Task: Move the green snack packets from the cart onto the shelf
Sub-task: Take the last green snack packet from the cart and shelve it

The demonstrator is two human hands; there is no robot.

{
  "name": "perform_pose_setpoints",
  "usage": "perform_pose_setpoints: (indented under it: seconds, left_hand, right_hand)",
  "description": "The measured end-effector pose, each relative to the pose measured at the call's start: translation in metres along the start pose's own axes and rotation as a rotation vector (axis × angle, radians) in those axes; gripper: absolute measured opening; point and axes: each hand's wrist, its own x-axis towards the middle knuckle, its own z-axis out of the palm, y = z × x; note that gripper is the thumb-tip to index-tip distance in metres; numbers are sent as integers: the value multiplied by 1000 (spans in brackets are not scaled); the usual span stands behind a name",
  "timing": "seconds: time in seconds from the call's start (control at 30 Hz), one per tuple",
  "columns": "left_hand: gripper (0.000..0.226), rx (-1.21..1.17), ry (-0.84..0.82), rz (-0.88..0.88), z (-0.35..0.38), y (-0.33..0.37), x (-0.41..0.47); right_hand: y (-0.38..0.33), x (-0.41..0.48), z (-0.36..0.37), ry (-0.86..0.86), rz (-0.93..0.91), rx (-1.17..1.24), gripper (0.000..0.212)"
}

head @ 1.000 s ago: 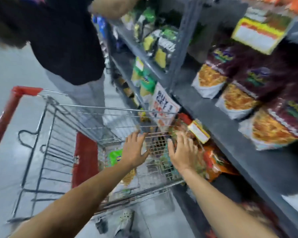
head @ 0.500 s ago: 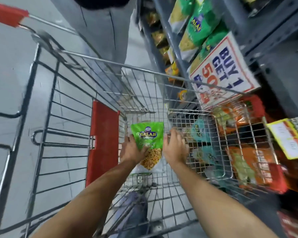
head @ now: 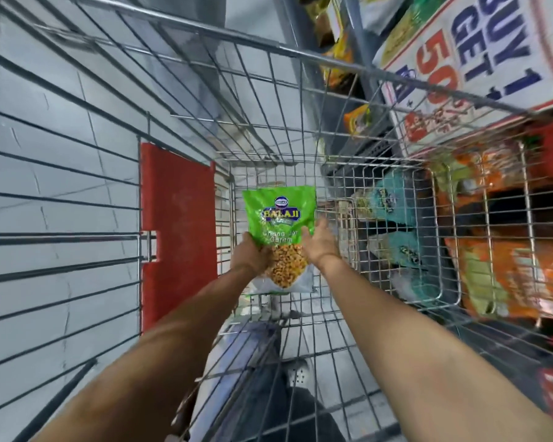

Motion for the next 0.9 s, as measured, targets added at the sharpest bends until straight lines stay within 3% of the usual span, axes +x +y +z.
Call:
perform_pose_setpoints:
  seconds: [0.1, 0.23, 0.33, 0.4, 0.5, 0.67, 0.77, 0.9]
  left_hand:
    - [34, 36, 29, 36, -2, -2, 3]
    - [22, 35, 74, 115, -5, 3, 0]
    - [22, 26, 103, 189, -10, 16, -8]
    - [25, 24, 108, 234, -18, 27, -16]
    - [31, 34, 104, 303, -31, 51, -32]
    - [22, 21, 60, 487, -51, 106, -68]
    - [29, 40, 50, 597, -58, 136, -90]
    - [23, 116, 98, 819, -59, 190, -144]
  right_hand:
    - [2, 8, -5, -54, 115, 29, 45]
    - [2, 14, -11, -84, 137, -2, 25]
    - [-1, 14, -20, -57, 129, 25, 36]
    - [-4, 9, -31, -6, 110, 32, 31]
    - [-3, -3, -60, 62, 83, 133, 6]
    - [-7, -55, -125, 151, -71, 320, 16]
    - [-3, -79, -157, 228, -79, 390, 26]
    - [12, -120, -201, 380, -83, 569, 15]
